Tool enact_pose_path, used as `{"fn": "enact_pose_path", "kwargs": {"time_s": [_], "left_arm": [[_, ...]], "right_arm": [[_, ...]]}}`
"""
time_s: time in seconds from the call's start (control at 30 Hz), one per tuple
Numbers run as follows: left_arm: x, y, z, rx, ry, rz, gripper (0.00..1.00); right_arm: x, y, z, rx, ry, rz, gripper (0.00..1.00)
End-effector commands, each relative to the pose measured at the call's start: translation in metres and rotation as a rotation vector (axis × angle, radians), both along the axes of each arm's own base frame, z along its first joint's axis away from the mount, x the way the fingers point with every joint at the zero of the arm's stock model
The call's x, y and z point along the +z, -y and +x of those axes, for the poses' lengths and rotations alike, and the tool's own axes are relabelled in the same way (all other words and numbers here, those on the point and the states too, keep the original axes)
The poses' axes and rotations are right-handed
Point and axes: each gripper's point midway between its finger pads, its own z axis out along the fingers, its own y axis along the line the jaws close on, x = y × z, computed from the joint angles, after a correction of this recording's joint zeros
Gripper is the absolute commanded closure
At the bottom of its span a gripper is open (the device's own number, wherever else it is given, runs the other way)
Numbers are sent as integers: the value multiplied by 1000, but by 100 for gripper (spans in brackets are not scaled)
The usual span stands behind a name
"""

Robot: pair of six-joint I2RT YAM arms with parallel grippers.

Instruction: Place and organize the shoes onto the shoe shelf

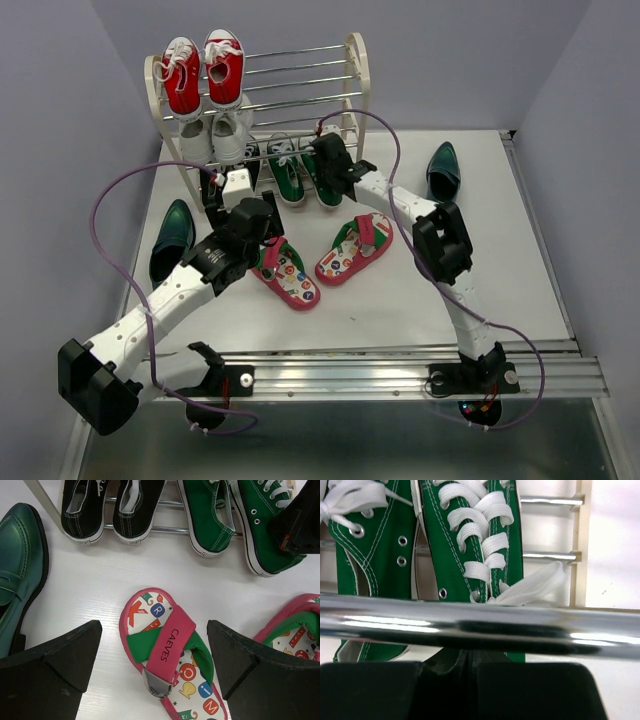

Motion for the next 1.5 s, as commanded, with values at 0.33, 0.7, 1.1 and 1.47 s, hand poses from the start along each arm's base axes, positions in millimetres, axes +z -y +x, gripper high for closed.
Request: {"fn": "enact_pose_path", "kwargs": {"time_s": [0.33,0.7,1.1,1.47], "left_arm": [[3,-9,10,48,31,11,1],[0,-10,14,47,27,17,1],[-2,-12,15,52,19,12,1],[1,-15,15,57,21,9,1]], "right_arm": [[132,17,30,-127,460,119,99],[123,9,38,-103,676,163,99],[97,-23,33,169,788,44,99],[57,-13,32,168,633,-66,46]]}}
